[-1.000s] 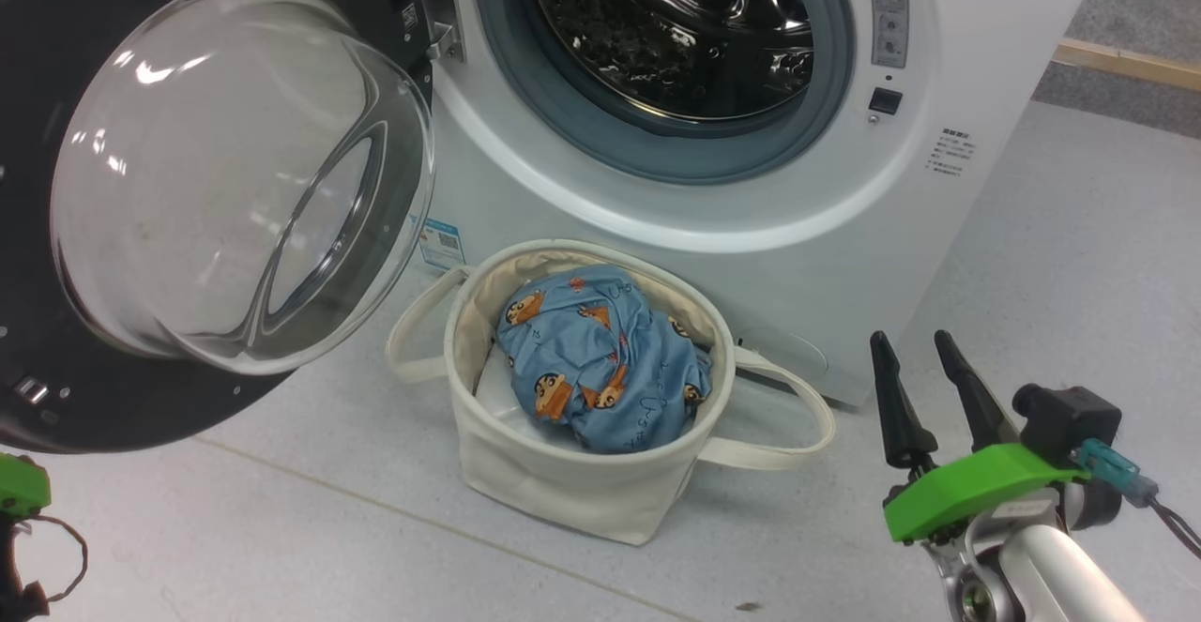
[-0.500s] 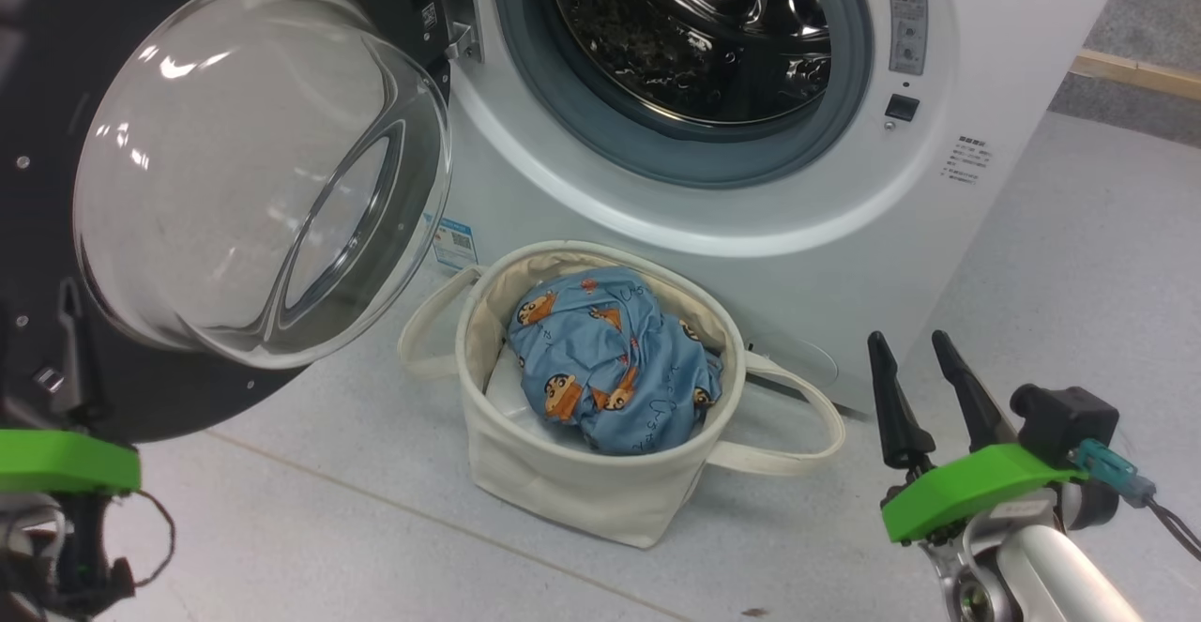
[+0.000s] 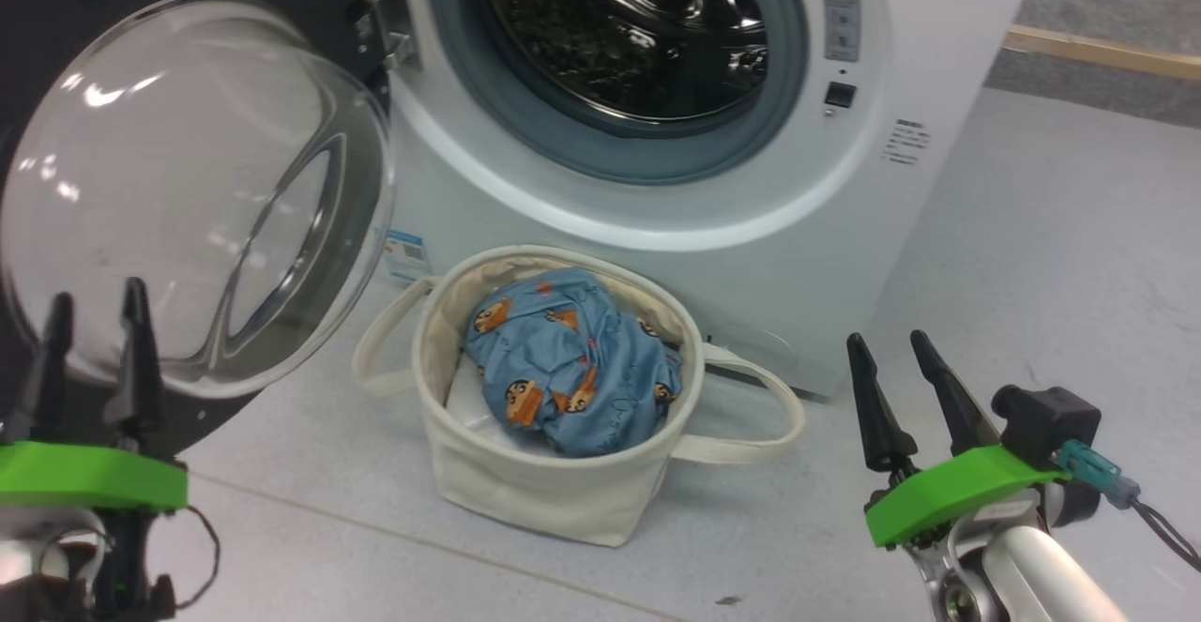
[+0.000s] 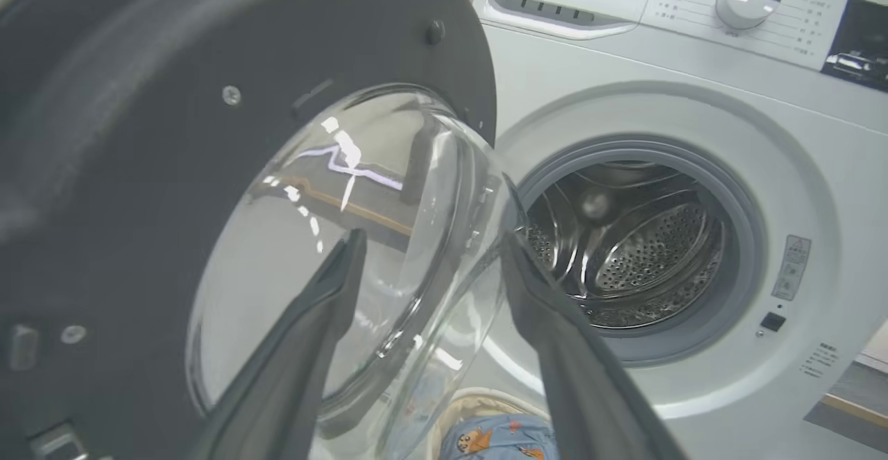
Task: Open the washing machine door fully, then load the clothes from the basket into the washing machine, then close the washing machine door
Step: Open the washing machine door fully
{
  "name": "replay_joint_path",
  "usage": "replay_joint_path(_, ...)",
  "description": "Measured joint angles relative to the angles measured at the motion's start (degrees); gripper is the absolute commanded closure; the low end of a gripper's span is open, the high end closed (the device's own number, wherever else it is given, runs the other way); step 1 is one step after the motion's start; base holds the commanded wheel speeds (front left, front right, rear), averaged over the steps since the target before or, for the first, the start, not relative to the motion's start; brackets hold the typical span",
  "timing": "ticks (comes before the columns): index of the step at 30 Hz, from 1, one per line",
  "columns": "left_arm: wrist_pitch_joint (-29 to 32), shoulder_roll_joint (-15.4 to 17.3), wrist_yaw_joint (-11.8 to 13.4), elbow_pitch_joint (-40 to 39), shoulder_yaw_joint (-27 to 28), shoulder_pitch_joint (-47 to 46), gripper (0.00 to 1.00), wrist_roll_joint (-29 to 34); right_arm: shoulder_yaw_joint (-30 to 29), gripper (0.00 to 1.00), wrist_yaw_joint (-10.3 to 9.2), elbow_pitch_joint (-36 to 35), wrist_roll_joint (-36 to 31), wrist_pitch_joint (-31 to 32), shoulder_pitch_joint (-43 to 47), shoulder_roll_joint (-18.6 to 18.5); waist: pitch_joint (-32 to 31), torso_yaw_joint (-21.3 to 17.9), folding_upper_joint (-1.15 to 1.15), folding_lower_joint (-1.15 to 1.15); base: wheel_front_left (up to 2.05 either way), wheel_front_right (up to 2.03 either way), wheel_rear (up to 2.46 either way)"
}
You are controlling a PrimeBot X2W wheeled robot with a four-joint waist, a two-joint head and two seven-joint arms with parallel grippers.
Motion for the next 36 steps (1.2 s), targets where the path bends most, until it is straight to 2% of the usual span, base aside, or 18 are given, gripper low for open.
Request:
replay_joint_path(3, 1.7, -1.2, -1.7, -1.3, -0.3, 1.1, 0.0, -2.8, 0.7, 0.0, 0.0, -1.0, -0.1, 0.0, -0.1, 0.0, 0.1, -1.7, 0.0, 0.0, 0.0, 0.0, 0.0)
replay_joint_path(21, -0.5, -1.0, -2.2, -1.2, -2.4, 3.3, 0.0, -1.5, 3.0, 0.0, 0.0, -1.9, 0.0, 0.0, -1.1, -0.3, 1.0, -14.7, 0.0, 0.0, 0.0, 0.0, 0.0)
replay_joint_path(27, -0.9, -0.7, -2.8, -0.7, -2.5, 3.7, 0.0, -1.5, 2.6, 0.0, 0.0, -1.9, 0.0, 0.0, -1.3, -0.7, 1.3, -16.7, 0.0, 0.0, 0.0, 0.0, 0.0)
replay_joint_path(36, -1.4, -0.5, -3.2, -0.7, -3.2, 4.5, 0.0, -1.5, 2.6, 0.0, 0.0, -2.0, 0.0, 0.0, -1.3, -1.5, 1.7, -17.0, 0.0, 0.0, 0.0, 0.0, 0.0)
